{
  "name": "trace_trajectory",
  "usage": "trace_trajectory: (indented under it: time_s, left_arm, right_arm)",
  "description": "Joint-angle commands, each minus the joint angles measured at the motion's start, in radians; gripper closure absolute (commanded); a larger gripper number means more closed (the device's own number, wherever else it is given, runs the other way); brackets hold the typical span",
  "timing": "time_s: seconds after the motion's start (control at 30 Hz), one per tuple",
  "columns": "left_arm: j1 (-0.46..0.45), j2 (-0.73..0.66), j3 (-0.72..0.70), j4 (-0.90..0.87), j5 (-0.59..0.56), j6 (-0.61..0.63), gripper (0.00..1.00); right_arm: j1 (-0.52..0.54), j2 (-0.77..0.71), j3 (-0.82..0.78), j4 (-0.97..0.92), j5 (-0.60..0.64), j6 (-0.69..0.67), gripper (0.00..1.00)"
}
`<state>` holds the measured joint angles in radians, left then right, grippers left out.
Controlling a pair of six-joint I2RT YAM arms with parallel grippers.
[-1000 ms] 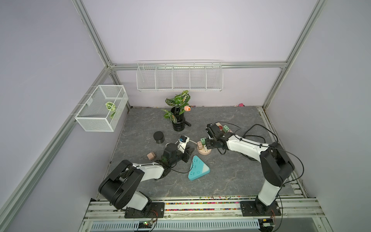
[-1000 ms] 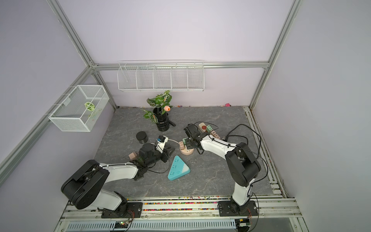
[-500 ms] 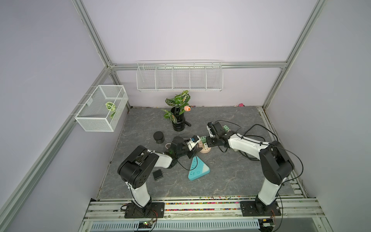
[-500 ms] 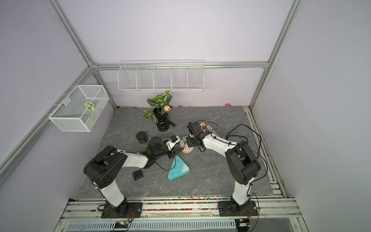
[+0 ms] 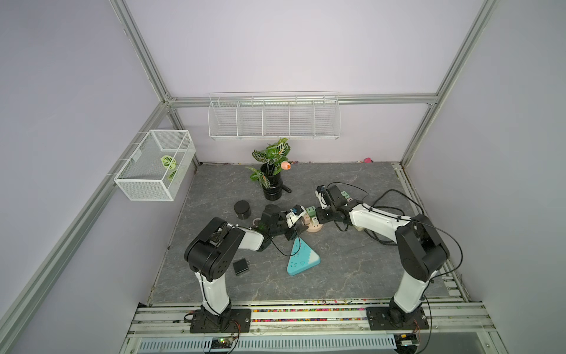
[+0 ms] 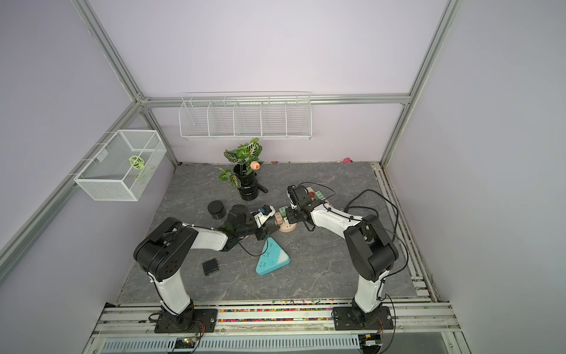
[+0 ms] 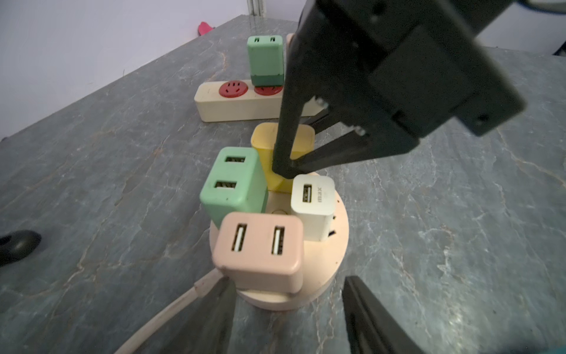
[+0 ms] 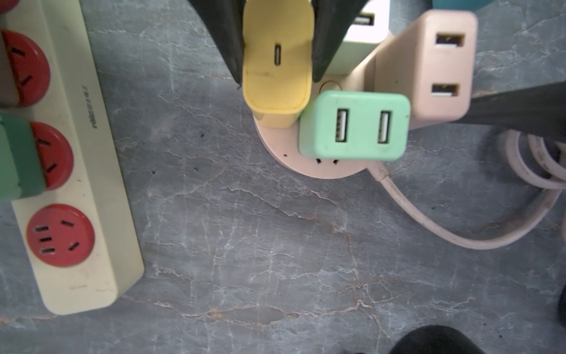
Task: Pull the plug off the socket
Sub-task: Remove the plug from the socket.
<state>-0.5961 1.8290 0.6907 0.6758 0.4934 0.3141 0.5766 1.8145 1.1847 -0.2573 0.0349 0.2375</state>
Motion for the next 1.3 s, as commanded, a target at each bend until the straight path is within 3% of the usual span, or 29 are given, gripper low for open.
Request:
trace_trajectory:
  time_s: [0.0, 0.23, 0.53, 0.67, 0.83, 0.97, 1.13, 1.27]
  left_arm:
    - [-0.007, -0.028, -0.063, 0.113, -0.065, -0.058, 0.36]
    - [-0.007, -0.007, -0.082, 0.141, -0.027, -0.031, 0.34]
    - [-0.006, -0.016, -0.093, 0.138, -0.015, 0.007, 0.44]
    - [-0.005, 0.009, -0.089, 0.104, 0.041, 0.017, 0.6]
    - [-0.011, 0.021, -0.1, 0.08, 0.007, -0.006, 1.0]
    - [-0.012, 0.03, -0.046, -0.106, -0.096, -0.067, 1.0]
    - [-0.032, 0.109, -0.052, -0.135, -0.197, -0.115, 1.0]
    - [-0.04, 0.154, -0.042, -0.152, -0.201, -0.13, 1.0]
  right_arm:
    - [0.046, 0.038, -0.036, -0.028, -0.119, -0.03, 1.0]
    - [0.063, 0.03, -0.048, -0.01, -0.133, -0.044, 1.0]
    - [0.072, 0.025, -0.04, -0.03, -0.126, -0.059, 1.0]
    - [0.081, 0.031, -0.03, -0.036, -0.13, -0.074, 1.0]
    - [0.103, 0.015, 0.002, -0.054, -0.144, -0.079, 1.0]
    - [0.113, -0.006, 0.053, -0.073, -0.142, -0.066, 1.0]
    - [0.113, 0.007, 0.12, -0.101, -0.141, -0.042, 1.0]
    - [0.114, -0.005, 0.14, -0.093, -0.168, -0.014, 1.0]
